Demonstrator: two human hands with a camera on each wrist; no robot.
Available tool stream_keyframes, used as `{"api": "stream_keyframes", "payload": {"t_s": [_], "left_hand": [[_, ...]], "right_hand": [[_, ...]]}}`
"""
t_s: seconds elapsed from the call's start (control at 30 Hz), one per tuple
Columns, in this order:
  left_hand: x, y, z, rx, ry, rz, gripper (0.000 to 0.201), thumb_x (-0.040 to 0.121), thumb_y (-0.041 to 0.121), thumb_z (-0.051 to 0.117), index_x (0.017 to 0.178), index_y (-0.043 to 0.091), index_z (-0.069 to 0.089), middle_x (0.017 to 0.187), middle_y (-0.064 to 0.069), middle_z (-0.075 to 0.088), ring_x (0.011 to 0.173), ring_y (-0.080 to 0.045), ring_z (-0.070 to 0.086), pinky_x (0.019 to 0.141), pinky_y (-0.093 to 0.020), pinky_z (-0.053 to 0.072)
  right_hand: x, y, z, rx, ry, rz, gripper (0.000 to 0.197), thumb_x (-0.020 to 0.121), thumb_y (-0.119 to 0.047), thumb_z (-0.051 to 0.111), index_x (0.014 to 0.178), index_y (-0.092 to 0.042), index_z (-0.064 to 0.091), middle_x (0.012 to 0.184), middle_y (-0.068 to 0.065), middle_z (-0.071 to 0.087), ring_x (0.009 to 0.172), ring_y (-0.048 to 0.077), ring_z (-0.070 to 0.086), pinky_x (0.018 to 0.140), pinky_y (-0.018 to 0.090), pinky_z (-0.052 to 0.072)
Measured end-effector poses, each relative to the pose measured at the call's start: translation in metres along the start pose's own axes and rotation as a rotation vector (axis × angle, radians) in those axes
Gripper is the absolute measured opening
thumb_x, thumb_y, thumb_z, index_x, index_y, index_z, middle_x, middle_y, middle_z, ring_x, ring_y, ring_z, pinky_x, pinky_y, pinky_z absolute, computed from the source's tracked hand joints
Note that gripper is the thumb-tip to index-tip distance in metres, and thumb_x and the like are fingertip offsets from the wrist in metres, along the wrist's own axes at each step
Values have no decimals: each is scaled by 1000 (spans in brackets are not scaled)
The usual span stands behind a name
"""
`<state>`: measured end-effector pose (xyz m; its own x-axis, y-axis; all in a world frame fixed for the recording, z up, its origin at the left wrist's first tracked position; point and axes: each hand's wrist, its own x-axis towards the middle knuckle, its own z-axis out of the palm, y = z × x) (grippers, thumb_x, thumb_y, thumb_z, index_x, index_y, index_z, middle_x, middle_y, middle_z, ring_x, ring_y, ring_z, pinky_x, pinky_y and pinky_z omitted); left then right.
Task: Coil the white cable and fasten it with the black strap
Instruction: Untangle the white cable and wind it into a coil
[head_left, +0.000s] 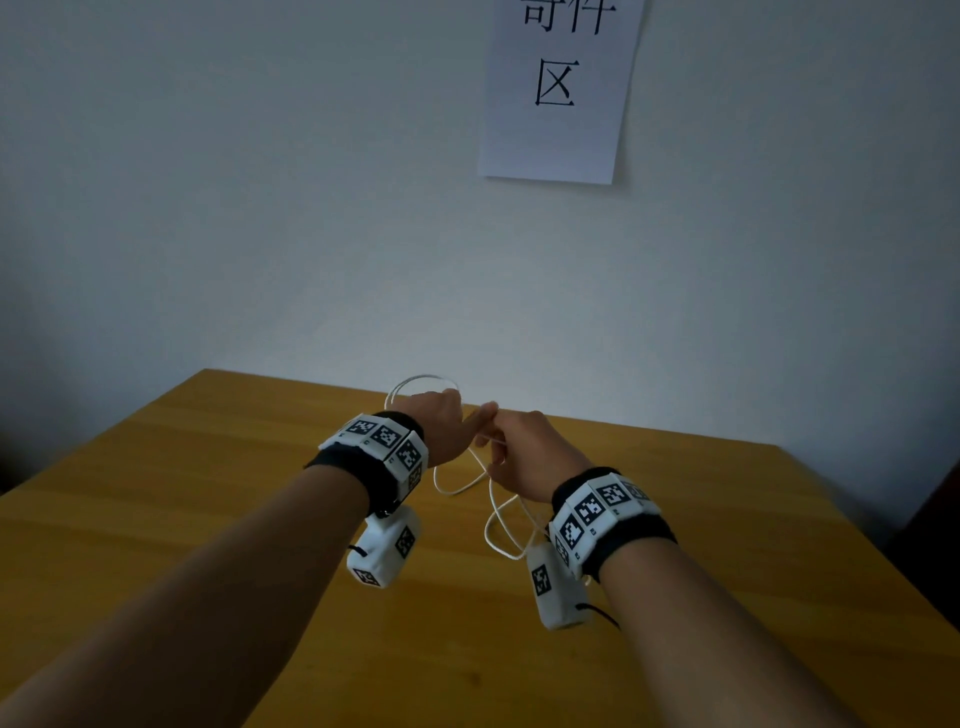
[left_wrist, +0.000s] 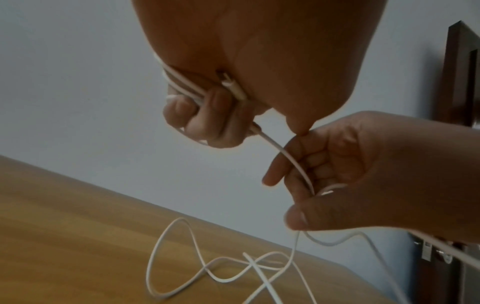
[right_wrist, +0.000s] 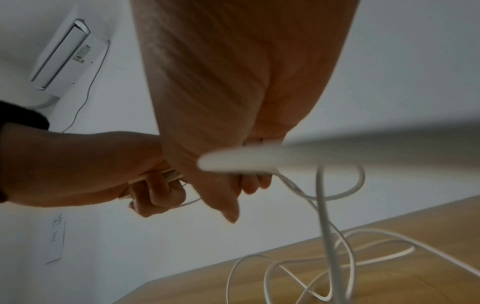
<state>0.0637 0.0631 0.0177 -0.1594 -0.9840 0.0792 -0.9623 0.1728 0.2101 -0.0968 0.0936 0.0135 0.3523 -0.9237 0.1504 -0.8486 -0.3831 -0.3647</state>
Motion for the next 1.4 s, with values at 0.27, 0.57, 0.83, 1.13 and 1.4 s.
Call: {"api": "stream_keyframes", "payload": {"t_s": [0.27, 0.57, 0.83, 1.13, 1.4], "left_hand": [[2, -17, -6, 91, -122, 25, 73, 79, 83, 32, 55, 14, 34, 51, 0, 38, 44, -16, 35, 52, -29, 34], [-2, -15, -13, -952, -204, -186, 59, 88, 65, 50, 55, 21, 29, 49, 1, 28, 41, -16, 26, 45, -23, 25], [-5, 4, -25, -1985, -392, -25, 52, 99, 37, 44, 54, 23, 22, 45, 6, 19, 34, -11, 24, 43, -22, 23], [-10, 21, -29, -1899, -139, 118, 17, 101, 17, 32, 117, 12, 35, 123, -27, 64, 112, -41, 64, 106, -48, 44], [-8, 14, -8, -903, 33, 0, 33, 84, 21, 62, 106, 2, 46, 111, -7, 69, 104, -25, 65, 85, -36, 53]], "right_hand": [[-3, 24, 3, -153, 23, 112, 21, 95, -9, 62, 101, -27, 72, 112, -2, 71, 98, 19, 69, 87, 39, 59], [-8, 32, 9, -134, 38, 179, 19, 101, -32, 58, 105, -21, 73, 104, 1, 73, 93, 23, 71, 80, 37, 57], [2, 19, 16, 52, 30, 69, 31, 99, -25, 51, 68, -26, 51, 77, 2, 64, 73, 24, 62, 70, 42, 56], [0, 11, 16, 148, -60, 56, 10, 89, -18, 66, 96, -25, 63, 88, -3, 69, 84, 16, 69, 78, 32, 58], [-2, 13, 12, 131, -28, 93, 19, 93, -12, 66, 83, -27, 70, 84, -4, 71, 79, 15, 72, 82, 39, 62]]}}
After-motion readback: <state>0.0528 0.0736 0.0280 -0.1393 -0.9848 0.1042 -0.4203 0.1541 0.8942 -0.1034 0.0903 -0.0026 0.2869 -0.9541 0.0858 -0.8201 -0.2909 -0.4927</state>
